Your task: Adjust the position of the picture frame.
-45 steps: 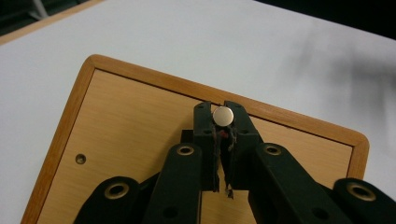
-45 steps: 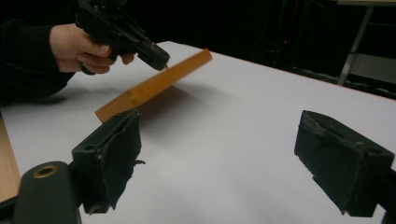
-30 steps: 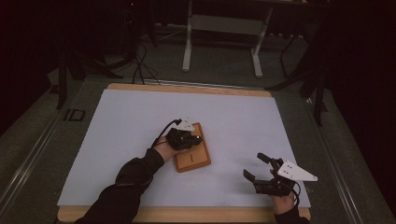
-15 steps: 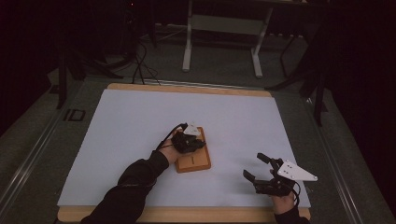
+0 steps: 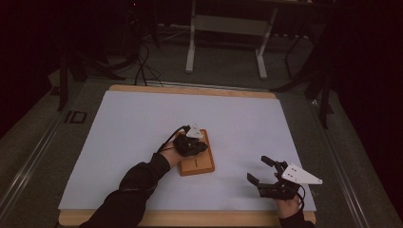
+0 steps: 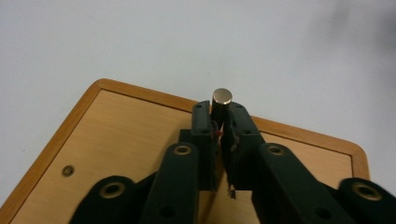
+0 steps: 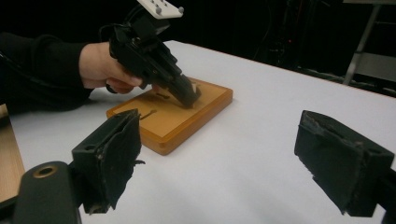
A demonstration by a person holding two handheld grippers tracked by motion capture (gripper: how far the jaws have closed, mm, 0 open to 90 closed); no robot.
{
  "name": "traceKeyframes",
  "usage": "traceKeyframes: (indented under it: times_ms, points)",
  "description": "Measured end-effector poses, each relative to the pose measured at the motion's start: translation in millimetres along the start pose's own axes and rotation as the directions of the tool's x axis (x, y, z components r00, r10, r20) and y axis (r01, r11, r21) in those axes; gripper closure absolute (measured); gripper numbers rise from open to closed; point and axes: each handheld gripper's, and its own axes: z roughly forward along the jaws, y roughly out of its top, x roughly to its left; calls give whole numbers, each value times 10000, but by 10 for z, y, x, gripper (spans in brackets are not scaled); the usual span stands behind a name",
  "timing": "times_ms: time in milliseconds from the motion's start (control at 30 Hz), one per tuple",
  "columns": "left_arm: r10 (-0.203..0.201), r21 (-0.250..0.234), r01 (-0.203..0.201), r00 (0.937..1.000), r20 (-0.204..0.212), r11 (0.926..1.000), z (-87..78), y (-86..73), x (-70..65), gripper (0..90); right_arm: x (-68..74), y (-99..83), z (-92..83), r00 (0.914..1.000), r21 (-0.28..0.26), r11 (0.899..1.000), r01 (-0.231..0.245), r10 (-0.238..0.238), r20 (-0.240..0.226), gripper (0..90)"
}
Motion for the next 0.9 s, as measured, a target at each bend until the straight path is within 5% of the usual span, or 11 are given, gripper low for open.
traceKeyframes:
  times_ms: [200,567,900]
  points:
    - [-24,-150,24,10000,11,9999,-158,-17,-9,826,9,1,10,10000,32,10000,24,-24,-18,141]
    - [-484,-400,496,9984,309,9980,-576,-299,-82,838,16,5,14,10000,30,10000,35,-35,-13,141]
    - [-836,-22,837,9961,280,9965,-840,-580,-117,880,17,2,26,10000,65,10000,49,-49,-9,141]
